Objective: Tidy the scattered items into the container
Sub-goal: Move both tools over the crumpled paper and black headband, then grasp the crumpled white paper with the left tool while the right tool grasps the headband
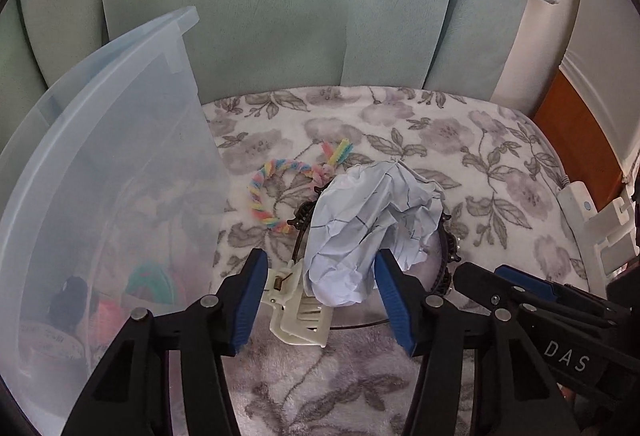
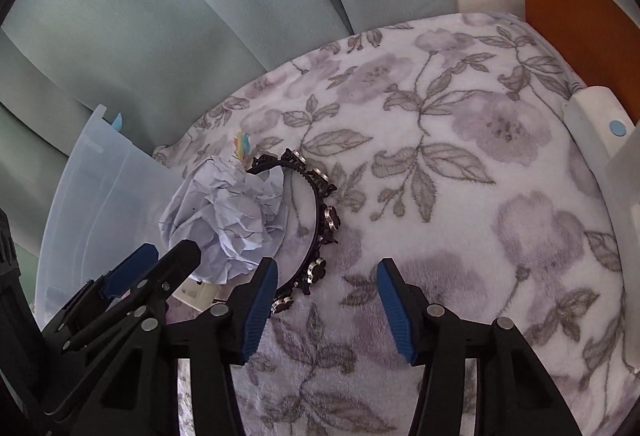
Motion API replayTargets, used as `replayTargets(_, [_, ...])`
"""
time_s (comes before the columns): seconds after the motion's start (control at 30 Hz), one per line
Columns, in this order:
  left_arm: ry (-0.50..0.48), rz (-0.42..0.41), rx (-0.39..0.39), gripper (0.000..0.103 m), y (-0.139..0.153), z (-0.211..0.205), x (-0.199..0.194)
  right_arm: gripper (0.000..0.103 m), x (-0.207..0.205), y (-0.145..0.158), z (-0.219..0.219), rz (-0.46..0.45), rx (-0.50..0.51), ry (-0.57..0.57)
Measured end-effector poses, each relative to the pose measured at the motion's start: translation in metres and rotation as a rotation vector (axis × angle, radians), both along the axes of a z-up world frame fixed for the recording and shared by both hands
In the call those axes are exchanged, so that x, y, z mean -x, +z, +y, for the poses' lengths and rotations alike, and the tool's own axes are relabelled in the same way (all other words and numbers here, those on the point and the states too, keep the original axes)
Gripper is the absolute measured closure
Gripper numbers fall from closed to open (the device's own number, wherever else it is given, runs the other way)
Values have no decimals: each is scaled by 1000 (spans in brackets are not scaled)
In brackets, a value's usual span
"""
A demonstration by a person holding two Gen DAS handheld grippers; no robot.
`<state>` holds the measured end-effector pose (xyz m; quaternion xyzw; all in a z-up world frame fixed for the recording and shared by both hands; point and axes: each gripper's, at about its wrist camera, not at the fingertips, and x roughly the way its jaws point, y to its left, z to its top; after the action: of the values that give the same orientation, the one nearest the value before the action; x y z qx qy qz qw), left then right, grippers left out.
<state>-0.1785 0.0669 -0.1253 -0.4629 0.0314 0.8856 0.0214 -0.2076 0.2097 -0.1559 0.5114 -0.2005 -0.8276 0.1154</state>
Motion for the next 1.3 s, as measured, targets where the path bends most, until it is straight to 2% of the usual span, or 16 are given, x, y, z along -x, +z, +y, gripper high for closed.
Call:
replayTargets(0.4, [-31,27,-36,57,-12,0,12,58,45,-10,-14,-5,-44,37])
replayTargets(0.73, [-42,39,-49,57,-14,1,14,60,66,-12,-31,30,-137,63])
replayTargets(0.83, [-43,39,-51,58,-14,1,13,66,68,-12,-34,38,-168,73])
replayTargets(0.93, [-47,41,-59,62,-12,0,11,79,69,-12,-33,35,-191,62])
replayTargets(1.1, [-59,40,-59,68,-8,-1,6,81,62,-13,-29,41,-170,55])
replayTargets(1.3, [-67,34,-80,69,7,-4,-4,83,42,-11,-16,35,-117,5])
